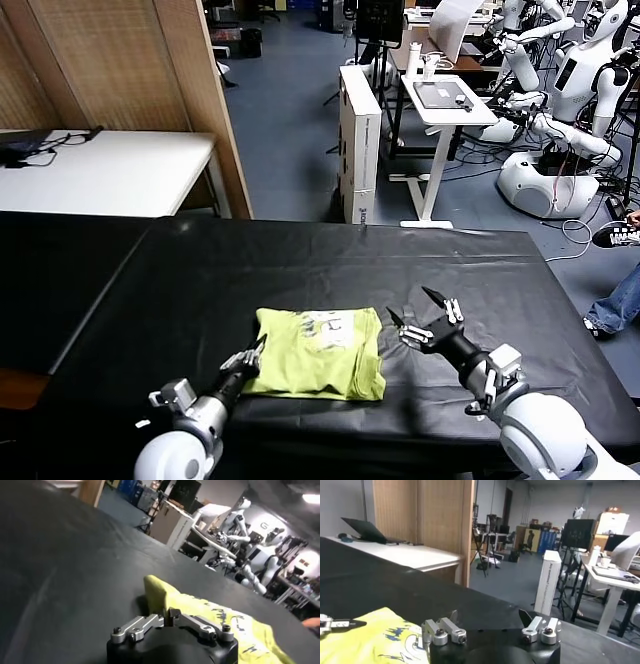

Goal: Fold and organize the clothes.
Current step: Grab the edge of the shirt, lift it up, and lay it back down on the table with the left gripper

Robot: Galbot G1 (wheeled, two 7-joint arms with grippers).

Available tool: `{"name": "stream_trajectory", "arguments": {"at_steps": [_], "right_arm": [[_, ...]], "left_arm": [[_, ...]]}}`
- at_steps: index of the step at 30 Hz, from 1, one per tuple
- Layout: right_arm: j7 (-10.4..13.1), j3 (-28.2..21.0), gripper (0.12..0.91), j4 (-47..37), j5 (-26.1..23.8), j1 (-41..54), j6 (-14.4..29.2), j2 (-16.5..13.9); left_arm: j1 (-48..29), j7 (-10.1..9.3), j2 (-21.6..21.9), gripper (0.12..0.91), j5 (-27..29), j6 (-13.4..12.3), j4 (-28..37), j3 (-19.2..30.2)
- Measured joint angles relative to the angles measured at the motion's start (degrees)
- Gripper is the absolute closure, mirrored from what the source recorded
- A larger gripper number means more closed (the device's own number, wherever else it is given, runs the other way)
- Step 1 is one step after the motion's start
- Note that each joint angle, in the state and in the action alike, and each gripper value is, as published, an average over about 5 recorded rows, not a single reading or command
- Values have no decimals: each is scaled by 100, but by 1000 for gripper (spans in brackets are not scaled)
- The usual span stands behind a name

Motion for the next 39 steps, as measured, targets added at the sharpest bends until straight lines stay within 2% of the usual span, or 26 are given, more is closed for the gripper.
{"name": "stream_trajectory", "arguments": {"at_steps": [4,10,20,23,27,30,33,36,39], "right_arm": [[6,37,118,-55,-43,-31,30,56],[-1,78,118,-160,-176,-134,106,238],[-10,-53,118,-305,-234,-47,122,484],[-14,-87,118,-331,-266,-41,123,544],[-17,-88,118,-347,-306,-72,129,592],[-17,-64,118,-347,-364,-135,138,623],[-17,-28,118,-317,-453,-230,141,652],[-17,9,118,-273,-534,-333,142,674],[-17,27,118,-212,-602,-441,141,687]], "left_arm": [[7,-52,321,861,-116,63,-156,-183],[163,-96,1081,861,-617,143,-381,-747],[811,-63,2570,861,-1534,189,-723,-2273],[979,-173,2907,861,-1808,296,-892,-2734],[990,-515,3085,861,-2196,542,-1305,-3005],[821,-854,3063,861,-2395,707,-1759,-2864],[533,-1058,2869,861,-2289,784,-2122,-2348],[228,-1056,2485,861,-1937,788,-2213,-1560],[-51,-928,1977,861,-1518,711,-1997,-723]]}}
